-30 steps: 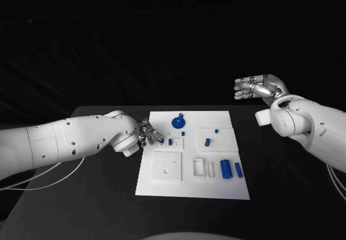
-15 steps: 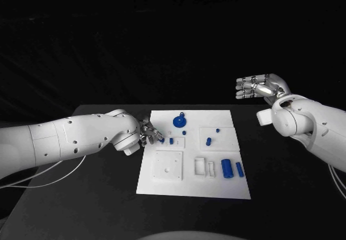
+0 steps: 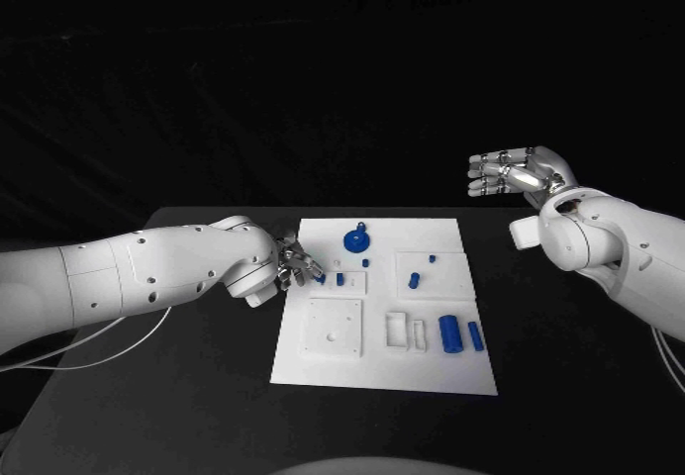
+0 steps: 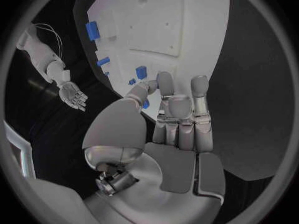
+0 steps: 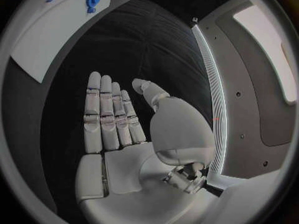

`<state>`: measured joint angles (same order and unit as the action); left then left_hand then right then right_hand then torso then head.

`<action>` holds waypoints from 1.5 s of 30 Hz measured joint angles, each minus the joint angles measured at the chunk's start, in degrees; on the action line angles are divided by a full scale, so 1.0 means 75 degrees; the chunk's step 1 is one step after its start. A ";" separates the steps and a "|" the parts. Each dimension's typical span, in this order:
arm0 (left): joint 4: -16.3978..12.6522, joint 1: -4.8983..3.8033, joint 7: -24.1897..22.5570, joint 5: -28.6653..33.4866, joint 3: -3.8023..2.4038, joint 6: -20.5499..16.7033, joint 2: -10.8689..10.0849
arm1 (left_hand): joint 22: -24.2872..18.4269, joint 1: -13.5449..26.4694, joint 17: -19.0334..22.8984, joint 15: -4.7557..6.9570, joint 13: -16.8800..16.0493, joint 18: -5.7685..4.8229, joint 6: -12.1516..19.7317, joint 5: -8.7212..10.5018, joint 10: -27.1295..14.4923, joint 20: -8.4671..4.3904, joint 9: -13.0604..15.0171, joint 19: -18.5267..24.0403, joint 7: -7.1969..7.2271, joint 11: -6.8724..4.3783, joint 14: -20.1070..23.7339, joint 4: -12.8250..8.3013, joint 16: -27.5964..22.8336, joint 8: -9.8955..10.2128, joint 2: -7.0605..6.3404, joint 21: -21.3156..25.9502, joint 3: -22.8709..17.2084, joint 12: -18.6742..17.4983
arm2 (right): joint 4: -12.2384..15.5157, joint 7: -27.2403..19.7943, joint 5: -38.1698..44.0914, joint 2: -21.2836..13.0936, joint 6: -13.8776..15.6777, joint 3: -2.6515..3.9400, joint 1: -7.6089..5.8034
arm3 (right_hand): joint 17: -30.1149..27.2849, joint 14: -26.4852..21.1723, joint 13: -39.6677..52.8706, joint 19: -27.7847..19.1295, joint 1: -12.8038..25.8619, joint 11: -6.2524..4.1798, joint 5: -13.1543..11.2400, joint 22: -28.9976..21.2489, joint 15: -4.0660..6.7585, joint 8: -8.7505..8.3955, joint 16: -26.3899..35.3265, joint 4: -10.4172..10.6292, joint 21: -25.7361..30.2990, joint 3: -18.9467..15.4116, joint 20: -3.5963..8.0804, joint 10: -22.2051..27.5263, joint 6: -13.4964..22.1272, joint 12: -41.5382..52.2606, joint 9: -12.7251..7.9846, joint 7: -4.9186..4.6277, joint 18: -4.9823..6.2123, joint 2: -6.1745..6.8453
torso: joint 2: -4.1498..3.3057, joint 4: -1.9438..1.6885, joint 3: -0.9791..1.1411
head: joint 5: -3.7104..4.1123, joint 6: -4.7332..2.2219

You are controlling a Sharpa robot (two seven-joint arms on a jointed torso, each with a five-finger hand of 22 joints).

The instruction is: Assemble the parts on the task board

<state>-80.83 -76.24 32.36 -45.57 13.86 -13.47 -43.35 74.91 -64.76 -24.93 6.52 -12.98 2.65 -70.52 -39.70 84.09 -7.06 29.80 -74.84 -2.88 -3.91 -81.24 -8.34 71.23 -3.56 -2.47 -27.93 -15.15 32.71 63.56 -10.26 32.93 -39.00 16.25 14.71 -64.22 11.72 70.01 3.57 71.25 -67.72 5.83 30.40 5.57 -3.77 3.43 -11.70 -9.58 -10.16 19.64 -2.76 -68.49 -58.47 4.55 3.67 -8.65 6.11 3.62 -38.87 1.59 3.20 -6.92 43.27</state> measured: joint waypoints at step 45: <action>0.0074 -0.0004 0.0174 -0.0031 -0.0024 0.0348 0.0072 | 0.0002 0.0001 0.0039 -0.0015 -0.0014 0.0000 0.0000 0.0172 0.0013 0.0000 -0.0016 0.0054 0.0000 0.0012 0.0010 -0.0033 0.0000 0.0009 -0.0001 0.0000 -0.0032 0.0030 | -0.0036 0.0001 0.0011 0.0033 -0.0072 0.0000 0.0018 | -0.0018 0.0000 0.0000 -0.0028 -0.0061 0.0000 -0.0119 0.0058 0.0000 0.0000 0.0000 -0.0157 -0.0091 0.0157 0.0028 0.0000 0.0000 0.0000 0.0000 0.0000 0.0000 -0.0062 | 0.0001 0.0006 -0.0004 | -0.0036 0.0089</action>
<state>-80.27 -76.26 33.67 -45.80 13.68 -10.86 -42.81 74.92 -64.76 -24.63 6.41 -13.09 2.66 -70.52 -38.42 84.19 -7.07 29.68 -74.43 -2.88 -3.82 -81.17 -8.58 71.22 -3.49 -2.47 -27.93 -15.39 32.93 63.29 -10.25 33.01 -38.75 15.71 14.71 -64.09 11.58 70.01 3.57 71.04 -68.18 5.83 29.51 6.01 -3.77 3.43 -11.70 -10.76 -10.85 20.82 -2.55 -68.49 -58.47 4.55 3.67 -8.65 6.11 3.16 -38.86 1.63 3.16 -7.19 43.93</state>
